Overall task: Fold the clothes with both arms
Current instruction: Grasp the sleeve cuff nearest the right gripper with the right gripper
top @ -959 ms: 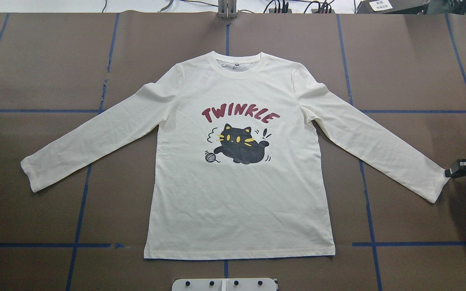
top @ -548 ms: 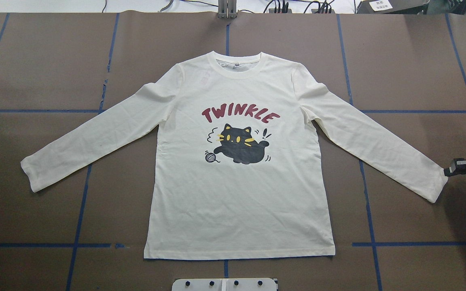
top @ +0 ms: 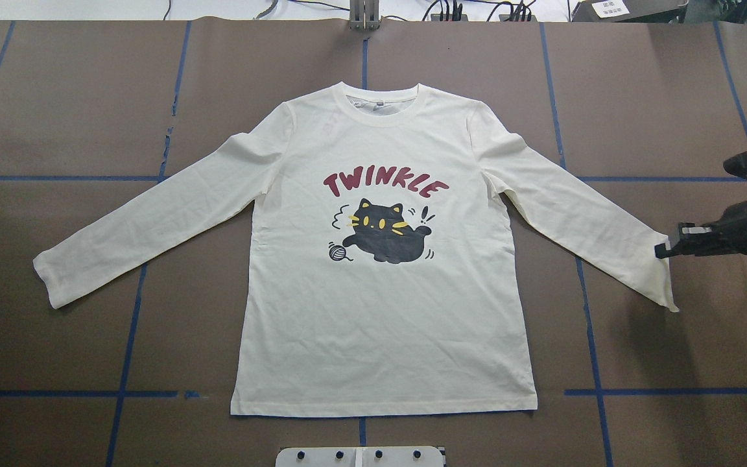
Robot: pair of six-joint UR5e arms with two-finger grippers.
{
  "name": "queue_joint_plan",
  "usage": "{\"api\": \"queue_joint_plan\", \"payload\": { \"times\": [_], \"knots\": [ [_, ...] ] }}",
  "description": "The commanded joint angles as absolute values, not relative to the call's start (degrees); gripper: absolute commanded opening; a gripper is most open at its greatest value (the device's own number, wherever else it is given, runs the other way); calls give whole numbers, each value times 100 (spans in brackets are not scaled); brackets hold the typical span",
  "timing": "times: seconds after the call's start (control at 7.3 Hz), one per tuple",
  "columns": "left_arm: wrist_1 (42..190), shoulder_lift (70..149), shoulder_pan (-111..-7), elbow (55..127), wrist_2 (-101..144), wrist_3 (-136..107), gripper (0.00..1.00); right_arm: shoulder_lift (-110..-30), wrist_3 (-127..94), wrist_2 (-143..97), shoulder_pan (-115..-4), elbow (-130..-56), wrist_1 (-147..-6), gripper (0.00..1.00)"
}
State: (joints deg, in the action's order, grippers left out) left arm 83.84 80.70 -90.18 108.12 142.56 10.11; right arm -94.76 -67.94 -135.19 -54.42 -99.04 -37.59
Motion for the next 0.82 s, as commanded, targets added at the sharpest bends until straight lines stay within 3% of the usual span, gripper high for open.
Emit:
{"api": "queue_joint_plan", "payload": {
  "times": [0.0, 0.27, 0.41, 0.68],
  "knots": [
    [8393, 8068, -9018, 10811, 14325, 1011, 100, -7867, -8300, -13431, -4898, -10002, -4467, 0],
    [8394, 8077, -9018, 10811, 14335, 1011, 100, -5549, -8945, -12102, -3970, -9854, -6904, 0],
    [8394, 8077, -9009, 10819, 14335, 1011, 100, -4580, -9052, -11380, -3642, -9383, -7535, 0],
    [8394, 8086, -9018, 10863, 14439, 993, 100, -3337, -9255, -10727, -3053, -8049, -7515, 0]
  ]
}}
